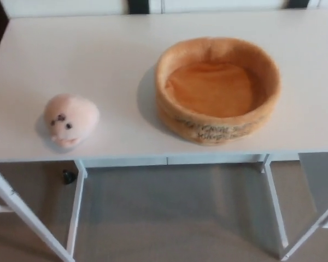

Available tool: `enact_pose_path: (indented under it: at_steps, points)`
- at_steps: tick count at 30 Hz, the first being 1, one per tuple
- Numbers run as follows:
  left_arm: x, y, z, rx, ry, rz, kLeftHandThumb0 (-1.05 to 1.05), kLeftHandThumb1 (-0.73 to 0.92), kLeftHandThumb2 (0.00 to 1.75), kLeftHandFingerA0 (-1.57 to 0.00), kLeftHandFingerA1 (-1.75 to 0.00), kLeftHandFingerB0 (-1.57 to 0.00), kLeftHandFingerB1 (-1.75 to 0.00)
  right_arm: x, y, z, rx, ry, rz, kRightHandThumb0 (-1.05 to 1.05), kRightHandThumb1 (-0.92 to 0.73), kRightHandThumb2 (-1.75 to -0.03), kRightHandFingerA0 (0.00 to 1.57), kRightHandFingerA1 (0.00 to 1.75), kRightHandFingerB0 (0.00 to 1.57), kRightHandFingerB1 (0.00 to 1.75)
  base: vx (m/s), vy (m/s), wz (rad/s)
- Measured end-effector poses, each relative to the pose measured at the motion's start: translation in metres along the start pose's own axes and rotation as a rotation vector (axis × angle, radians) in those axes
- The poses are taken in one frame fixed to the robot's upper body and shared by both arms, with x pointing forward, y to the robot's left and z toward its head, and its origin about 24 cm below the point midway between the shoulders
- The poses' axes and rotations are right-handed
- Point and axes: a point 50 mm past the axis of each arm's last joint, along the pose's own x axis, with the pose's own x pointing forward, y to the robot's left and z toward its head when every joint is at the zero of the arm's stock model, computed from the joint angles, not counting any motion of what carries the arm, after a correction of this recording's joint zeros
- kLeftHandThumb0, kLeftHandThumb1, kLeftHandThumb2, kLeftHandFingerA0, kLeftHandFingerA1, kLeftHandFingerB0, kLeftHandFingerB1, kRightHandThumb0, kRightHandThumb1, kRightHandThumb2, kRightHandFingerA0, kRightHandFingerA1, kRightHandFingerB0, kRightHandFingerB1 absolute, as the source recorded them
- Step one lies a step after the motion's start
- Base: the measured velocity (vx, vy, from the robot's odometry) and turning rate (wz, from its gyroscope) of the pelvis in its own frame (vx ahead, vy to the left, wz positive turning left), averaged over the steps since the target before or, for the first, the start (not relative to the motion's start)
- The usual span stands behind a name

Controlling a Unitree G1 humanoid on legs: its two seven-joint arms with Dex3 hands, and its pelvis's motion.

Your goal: The robot walks towards a table in front, picks a dumpling toy with left hand and puts it in an orange round plate

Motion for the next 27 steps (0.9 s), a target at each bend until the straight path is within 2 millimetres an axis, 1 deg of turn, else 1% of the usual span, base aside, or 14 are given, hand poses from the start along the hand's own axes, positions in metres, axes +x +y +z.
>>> enact_pose_path:
  at_steps: [1, 3, 4, 7, 8, 9, 10, 12, 13, 14, 15, 17, 20, 27]
  points:
    - [0.0000, -0.0001, 0.0001, -0.001, 0.000, -0.001, -0.31, 0.56, 0.57, -0.74, -0.47, -0.36, -0.32, -0.0003, -0.0005, -0.0010, -0.002, 0.004, -0.001, -0.41, -0.62, -0.58, 0.88, 0.53, 0.47, 0.39, -0.01, -0.131, -0.02]
    - [0.0001, 0.0002, 0.0003, -0.002, 0.000, -0.001, -0.30, 0.56, 0.57, -0.70, -0.45, -0.36, -0.32, -0.0006, 0.0000, -0.0019, -0.002, 0.008, 0.001, -0.42, -0.62, -0.58, 0.89, 0.53, 0.47, 0.39, 0.00, -0.053, 0.00]
    - [0.0002, 0.0003, 0.0004, -0.002, -0.001, 0.000, -0.40, 0.46, 0.70, -0.64, -0.55, -0.32, -0.41, -0.0006, 0.0000, -0.0020, -0.002, 0.009, 0.002, -0.42, -0.62, -0.58, 0.89, 0.54, 0.47, 0.39, 0.00, 0.000, 0.00]
    - [0.0004, 0.0005, 0.0012, 0.000, -0.003, 0.000, -0.40, 0.46, 0.71, -0.63, -0.54, -0.31, -0.41, -0.0004, 0.0003, -0.0016, -0.008, 0.008, 0.005, -0.41, -0.62, -0.58, 0.91, 0.55, 0.48, 0.40, 0.00, 0.000, 0.00]
    - [0.0004, 0.0004, 0.0012, 0.001, -0.003, -0.001, -0.29, 0.57, 0.58, -0.79, -0.58, -0.36, -0.32, -0.0004, 0.0003, -0.0016, -0.008, 0.008, 0.005, -0.42, -0.63, -0.58, 0.90, 0.53, 0.46, 0.39, 0.00, 0.000, 0.00]
    - [0.0004, 0.0003, 0.0010, 0.002, -0.002, -0.001, -0.29, 0.57, 0.58, -0.79, -0.58, -0.36, -0.32, -0.0005, 0.0003, -0.0018, -0.006, 0.008, 0.004, -0.42, -0.63, -0.58, 0.90, 0.53, 0.46, 0.39, 0.01, 0.095, -0.09]
    - [0.0004, 0.0003, 0.0010, 0.002, -0.002, -0.001, -0.31, 0.57, 0.57, -0.75, -0.50, -0.36, -0.32, -0.0005, 0.0003, -0.0018, -0.006, 0.007, 0.004, -0.41, -0.62, -0.58, 0.90, 0.53, 0.47, 0.39, 0.00, 0.097, -0.09]
    - [0.0005, 0.0016, 0.0010, 0.001, -0.002, 0.002, -0.31, 0.57, 0.57, -0.75, -0.50, -0.36, -0.32, -0.0004, 0.0007, -0.0014, -0.007, 0.007, 0.006, -0.41, -0.62, -0.58, 0.90, 0.53, 0.47, 0.39, 0.01, 0.127, 0.05]
    - [0.0009, 0.0005, 0.0025, -0.001, -0.006, -0.001, -0.39, 0.48, 0.70, -0.58, -0.52, -0.32, -0.41, -0.0003, 0.0004, -0.0015, -0.009, 0.008, 0.006, -0.41, -0.62, -0.59, 0.89, 0.54, 0.47, 0.40, 0.05, 0.095, -0.23]
    - [0.0009, 0.0004, 0.0026, -0.001, -0.006, -0.001, -0.39, 0.48, 0.70, -0.58, -0.52, -0.32, -0.41, -0.0003, 0.0001, -0.0012, -0.009, 0.007, 0.005, -0.41, -0.62, -0.59, 0.89, 0.54, 0.47, 0.40, 0.04, 0.159, -0.24]
    - [0.0008, 0.0026, 0.0016, 0.002, -0.003, 0.004, -0.28, 0.57, 0.57, -0.72, -0.48, -0.36, -0.32, 0.0001, 0.0012, -0.0001, -0.008, 0.003, 0.008, -0.41, -0.62, -0.59, 0.89, 0.54, 0.47, 0.40, 0.13, 0.067, 0.35]
    - [0.0008, 0.0046, 0.0010, 0.005, 0.000, 0.009, -0.27, 0.57, 0.58, -0.75, -0.49, -0.36, -0.32, 0.0002, 0.0029, 0.0001, -0.007, 0.003, 0.013, -0.42, -0.62, -0.59, 0.88, 0.53, 0.47, 0.39, 0.07, 0.052, 0.00]
    - [0.0004, 0.0042, -0.0002, 0.004, 0.004, 0.008, -0.27, 0.57, 0.57, -0.79, -0.55, -0.36, -0.32, 0.0007, 0.0029, 0.0016, -0.005, -0.001, 0.015, -0.41, -0.62, -0.58, 0.88, 0.54, 0.48, 0.40, 0.00, 0.010, 0.02]
    - [-0.0003, 0.0031, -0.0022, 0.002, 0.009, 0.006, -0.28, 0.56, 0.57, -0.78, -0.52, -0.37, -0.33, -0.0002, 0.0042, -0.0006, -0.003, 0.003, 0.021, -0.42, -0.62, -0.58, 0.87, 0.54, 0.46, 0.40, 0.00, 0.000, 0.00]
